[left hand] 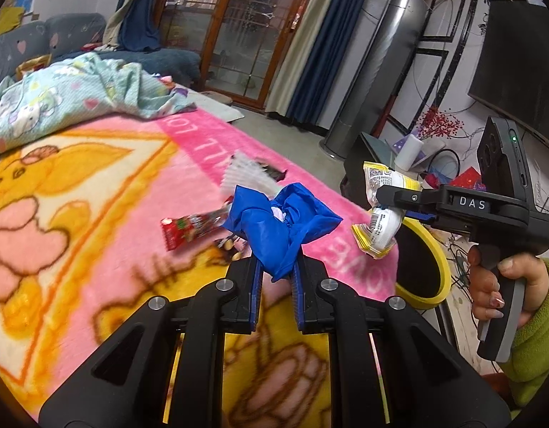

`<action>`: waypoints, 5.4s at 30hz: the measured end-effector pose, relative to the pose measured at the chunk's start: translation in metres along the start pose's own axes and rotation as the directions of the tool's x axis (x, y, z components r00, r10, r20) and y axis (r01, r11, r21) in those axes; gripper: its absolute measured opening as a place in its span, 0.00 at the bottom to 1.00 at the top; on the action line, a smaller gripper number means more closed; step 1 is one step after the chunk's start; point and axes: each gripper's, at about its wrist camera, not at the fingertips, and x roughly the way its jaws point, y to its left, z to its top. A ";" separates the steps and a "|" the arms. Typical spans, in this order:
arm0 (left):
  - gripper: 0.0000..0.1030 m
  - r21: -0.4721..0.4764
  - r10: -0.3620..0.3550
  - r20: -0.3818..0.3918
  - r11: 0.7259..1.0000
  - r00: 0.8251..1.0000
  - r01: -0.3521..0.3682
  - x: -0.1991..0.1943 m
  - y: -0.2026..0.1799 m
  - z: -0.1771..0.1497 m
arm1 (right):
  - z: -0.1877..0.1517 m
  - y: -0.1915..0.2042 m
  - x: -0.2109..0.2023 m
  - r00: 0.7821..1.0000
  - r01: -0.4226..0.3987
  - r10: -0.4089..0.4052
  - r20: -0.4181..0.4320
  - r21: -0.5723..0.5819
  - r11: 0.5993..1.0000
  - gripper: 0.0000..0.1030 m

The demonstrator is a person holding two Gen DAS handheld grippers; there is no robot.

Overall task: Collect trash
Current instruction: 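Carry the blue glove and yellow snack bag over the yellow bin and open both tools, then move both tools back over the remaining trash on the blanket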

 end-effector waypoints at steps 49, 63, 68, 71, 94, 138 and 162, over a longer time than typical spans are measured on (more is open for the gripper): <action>0.09 0.274 -0.212 -0.094 0.934 0.973 0.230 0.082 -0.170 0.014 | 0.003 -0.157 -0.112 0.913 0.252 -0.316 0.259 0.251 0.935 0.30; 0.10 0.315 -0.232 -0.141 0.911 0.962 0.266 0.111 -0.195 0.002 | -0.011 -0.193 -0.106 0.882 0.354 -0.419 0.214 0.285 0.891 0.30; 0.10 0.325 -0.239 -0.169 0.903 0.956 0.283 0.123 -0.202 -0.005 | -0.015 -0.203 -0.102 0.884 0.359 -0.424 0.195 0.296 0.885 0.30; 0.10 0.327 -0.245 -0.190 0.897 0.951 0.297 0.132 -0.205 -0.009 | -0.016 -0.208 -0.100 0.884 0.365 -0.429 0.185 0.301 0.881 0.30; 0.50 0.306 -0.235 -0.253 0.901 0.939 0.308 0.163 -0.210 -0.021 | -0.017 -0.225 -0.099 0.897 0.333 -0.409 0.168 0.354 0.874 0.38; 0.89 0.146 0.058 0.108 0.987 0.992 -0.073 0.047 -0.079 0.024 | -0.014 -0.047 -0.074 0.936 0.263 -0.229 0.269 -0.100 0.960 0.62; 0.89 -0.047 0.230 0.146 0.973 0.962 -0.225 0.016 0.016 0.032 | -0.023 0.020 -0.006 0.976 0.198 -0.163 0.141 -0.285 0.938 0.65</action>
